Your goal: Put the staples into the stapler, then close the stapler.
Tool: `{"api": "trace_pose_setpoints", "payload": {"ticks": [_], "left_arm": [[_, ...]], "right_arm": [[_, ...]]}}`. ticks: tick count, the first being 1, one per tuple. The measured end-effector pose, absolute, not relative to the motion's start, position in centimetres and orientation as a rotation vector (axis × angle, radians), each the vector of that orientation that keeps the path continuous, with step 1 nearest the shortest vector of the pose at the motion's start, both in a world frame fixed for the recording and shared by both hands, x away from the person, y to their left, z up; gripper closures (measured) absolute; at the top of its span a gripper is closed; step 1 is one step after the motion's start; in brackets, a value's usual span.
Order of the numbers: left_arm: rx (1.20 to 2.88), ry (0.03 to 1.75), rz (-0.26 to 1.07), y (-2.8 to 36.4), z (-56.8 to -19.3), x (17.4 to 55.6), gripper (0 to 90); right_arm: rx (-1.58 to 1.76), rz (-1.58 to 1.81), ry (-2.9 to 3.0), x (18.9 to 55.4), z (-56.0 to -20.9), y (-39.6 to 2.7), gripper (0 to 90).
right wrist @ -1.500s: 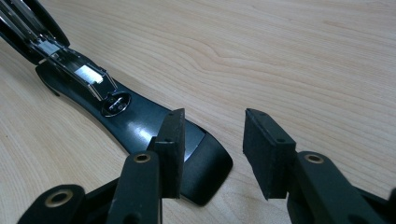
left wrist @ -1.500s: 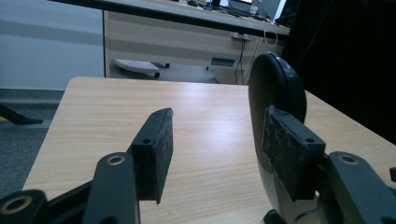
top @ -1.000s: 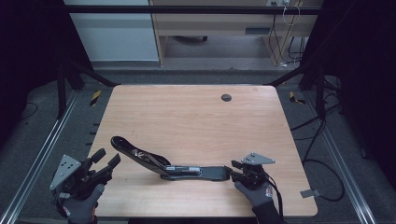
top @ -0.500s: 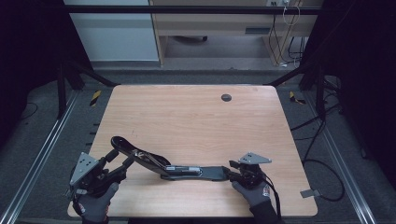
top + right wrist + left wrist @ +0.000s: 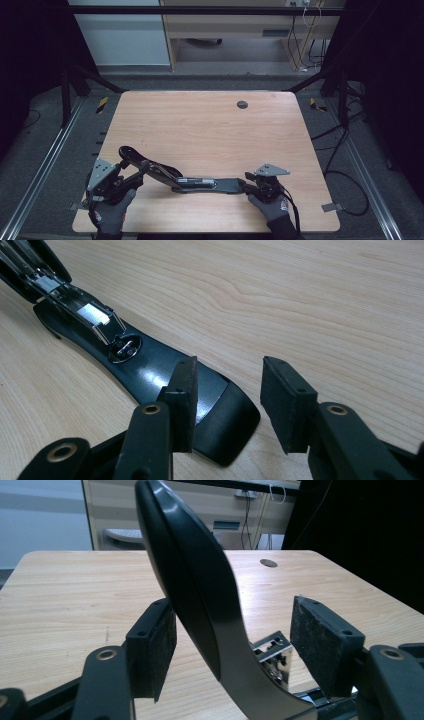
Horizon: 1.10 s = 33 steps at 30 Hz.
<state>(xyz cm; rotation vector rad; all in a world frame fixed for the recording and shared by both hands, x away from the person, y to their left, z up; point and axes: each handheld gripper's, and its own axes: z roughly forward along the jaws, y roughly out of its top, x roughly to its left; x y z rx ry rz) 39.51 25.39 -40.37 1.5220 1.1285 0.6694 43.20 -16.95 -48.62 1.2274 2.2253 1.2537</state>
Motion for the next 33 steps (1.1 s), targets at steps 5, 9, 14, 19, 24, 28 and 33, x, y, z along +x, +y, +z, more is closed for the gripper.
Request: {"api": "trace_pose_setpoints", "payload": {"ticks": [5, 9, 14, 19, 24, 28, 33], "left_arm": [[1.52, 1.129, 0.688, 25.3, -40.3, 40.0, 34.8], [1.523, 1.126, 0.705, 25.2, -40.3, 40.3, 34.8], [1.52, 1.137, 0.709, 25.4, -40.3, 40.6, 34.8], [1.511, 1.144, 0.717, 25.4, -40.1, 40.9, 35.6], [1.508, 1.153, 0.716, 25.5, -40.3, 41.0, 40.8], [1.51, 1.157, 0.717, 25.3, -40.4, 41.0, 45.2], [1.494, 1.171, 0.714, 25.5, -40.4, 41.0, 52.1]], "right_arm": [[1.22, 1.25, 2.231, 43.2, -48.7, -16.8, 58.8], [1.225, 1.249, 2.227, 43.3, -48.7, -16.8, 59.2], [1.219, 1.238, 2.24, 43.3, -49.0, -16.6, 64.3], [1.212, 1.216, 2.249, 43.2, -49.2, -16.2, 78.4], [1.19, 1.205, 2.269, 43.1, -49.3, -15.9, 90.0], [1.206, 1.202, 2.282, 43.1, -49.4, -15.9, 90.0], [1.21, 1.213, 2.302, 43.1, -49.4, -15.9, 90.0]]}}
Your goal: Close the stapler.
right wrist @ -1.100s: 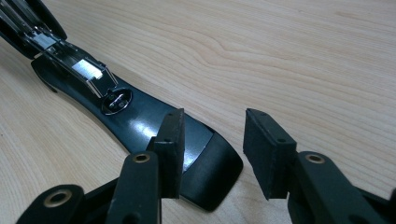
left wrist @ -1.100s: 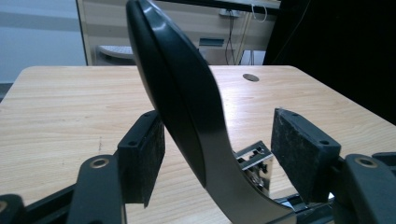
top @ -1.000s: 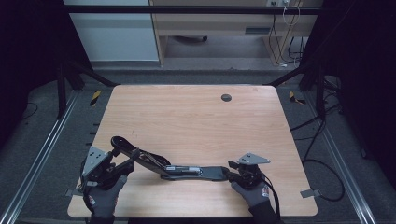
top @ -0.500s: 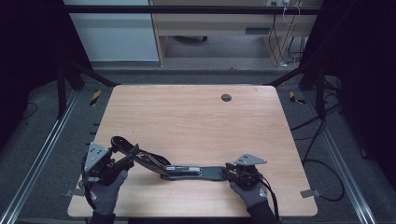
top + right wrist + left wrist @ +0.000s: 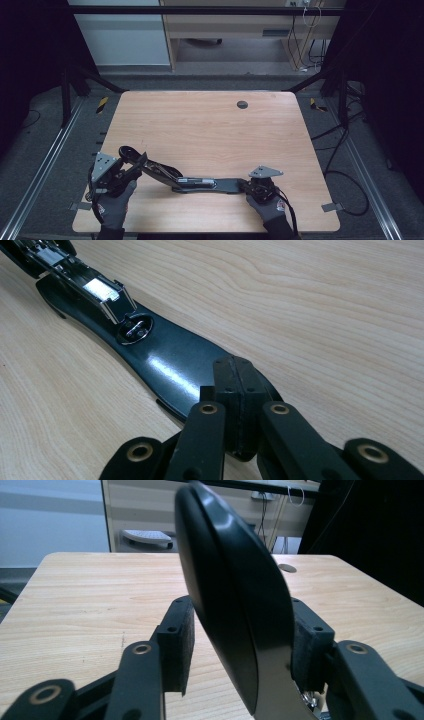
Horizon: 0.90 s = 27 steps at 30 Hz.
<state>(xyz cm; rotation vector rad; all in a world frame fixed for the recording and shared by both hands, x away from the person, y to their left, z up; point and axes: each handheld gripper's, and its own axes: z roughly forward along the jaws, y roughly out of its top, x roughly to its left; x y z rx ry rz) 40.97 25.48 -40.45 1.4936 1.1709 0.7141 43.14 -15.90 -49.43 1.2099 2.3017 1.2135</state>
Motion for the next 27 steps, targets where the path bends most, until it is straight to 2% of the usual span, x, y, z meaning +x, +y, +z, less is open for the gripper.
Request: {"api": "trace_pose_setpoints", "payload": {"ticks": [3, 27], "left_arm": [[1.487, 1.17, 0.71, 25.5, -40.4, 40.9, 56.9], [1.47, 1.145, 0.692, 24.1, -39.5, 40.7, 60.4]], "right_arm": [[1.211, 1.214, 2.306, 43.1, -49.5, -15.8, 90.0], [1.269, 1.245, 2.301, 43.1, -49.7, -16.0, 90.0]]}}
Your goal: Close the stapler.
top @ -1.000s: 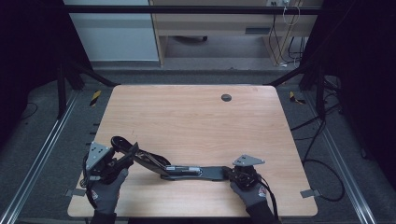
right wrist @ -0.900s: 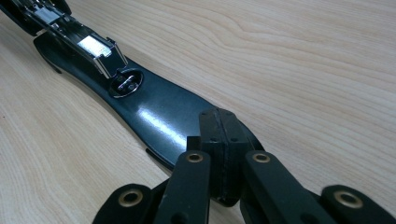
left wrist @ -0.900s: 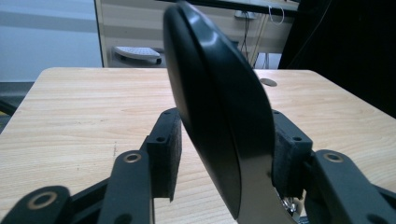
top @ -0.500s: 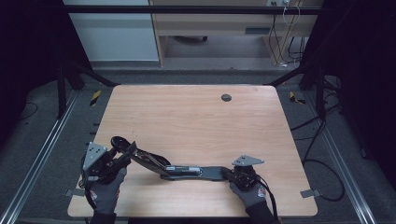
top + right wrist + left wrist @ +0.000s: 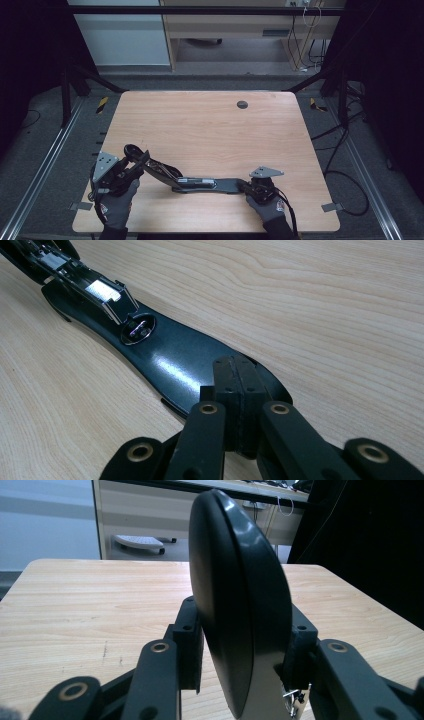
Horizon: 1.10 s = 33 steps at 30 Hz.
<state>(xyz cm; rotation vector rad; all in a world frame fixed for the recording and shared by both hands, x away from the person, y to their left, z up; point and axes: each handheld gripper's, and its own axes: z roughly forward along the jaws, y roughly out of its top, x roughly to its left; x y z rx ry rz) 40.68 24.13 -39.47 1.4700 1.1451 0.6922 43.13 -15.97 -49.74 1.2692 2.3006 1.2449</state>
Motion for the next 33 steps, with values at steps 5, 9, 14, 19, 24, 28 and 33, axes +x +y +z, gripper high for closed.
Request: {"api": "trace_pose_setpoints", "payload": {"ticks": [5, 9, 14, 19, 24, 28, 33], "left_arm": [[1.465, 1.136, 0.7, 23.7, -39.3, 40.6, 60.8], [1.461, 1.13, 0.704, 23.4, -39.2, 40.6, 61.0], [1.459, 1.116, 0.718, 22.8, -39.1, 40.6, 61.4], [1.458, 1.103, 0.731, 22.1, -38.9, 40.6, 61.7], [1.462, 1.091, 0.749, 21.6, -38.8, 40.6, 61.8], [1.47, 1.078, 0.769, 21.0, -38.6, 40.5, 61.9], [1.484, 1.056, 0.794, 20.2, -38.5, 40.5, 61.9]], "right_arm": [[1.264, 1.246, 2.297, 43.1, -49.8, -16.0, 90.0], [1.264, 1.255, 2.298, 43.1, -49.8, -16.1, 90.0], [1.265, 1.258, 2.295, 43.1, -49.8, -16.1, 90.0], [1.262, 1.261, 2.292, 43.1, -49.9, -16.1, 90.0], [1.268, 1.258, 2.291, 43.1, -49.9, -16.1, 90.0], [1.275, 1.261, 2.29, 43.1, -49.9, -16.1, 90.0], [1.272, 1.264, 2.289, 43.1, -49.9, -16.1, 90.0]]}}
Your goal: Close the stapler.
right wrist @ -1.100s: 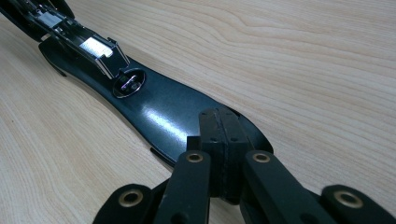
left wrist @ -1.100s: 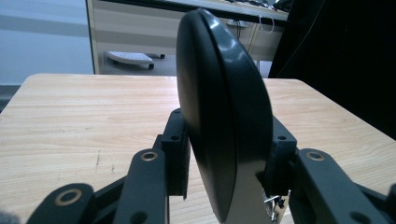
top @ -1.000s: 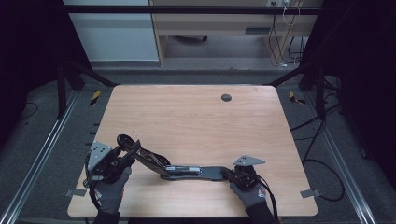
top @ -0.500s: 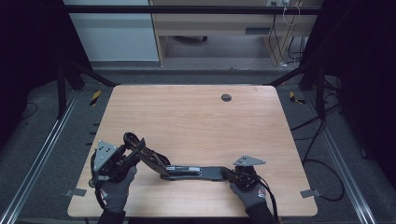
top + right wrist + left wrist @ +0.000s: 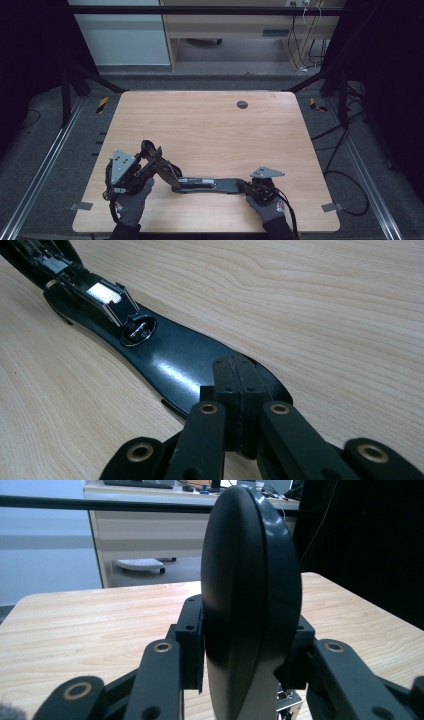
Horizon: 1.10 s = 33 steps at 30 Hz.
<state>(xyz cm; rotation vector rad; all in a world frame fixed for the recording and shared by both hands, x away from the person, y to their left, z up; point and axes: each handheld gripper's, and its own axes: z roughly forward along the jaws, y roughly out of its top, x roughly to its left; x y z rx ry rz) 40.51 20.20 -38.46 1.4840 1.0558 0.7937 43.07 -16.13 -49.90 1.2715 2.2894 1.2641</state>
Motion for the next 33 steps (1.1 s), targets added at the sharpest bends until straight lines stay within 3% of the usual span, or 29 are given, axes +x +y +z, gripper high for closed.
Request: {"api": "trace_pose_setpoints", "payload": {"ticks": [33], "left_arm": [[1.629, 0.921, 1.021, 14.1, -37.9, 40.1, 62.1]], "right_arm": [[1.273, 1.266, 2.284, 43.0, -49.9, -16.1, 90.0]]}}
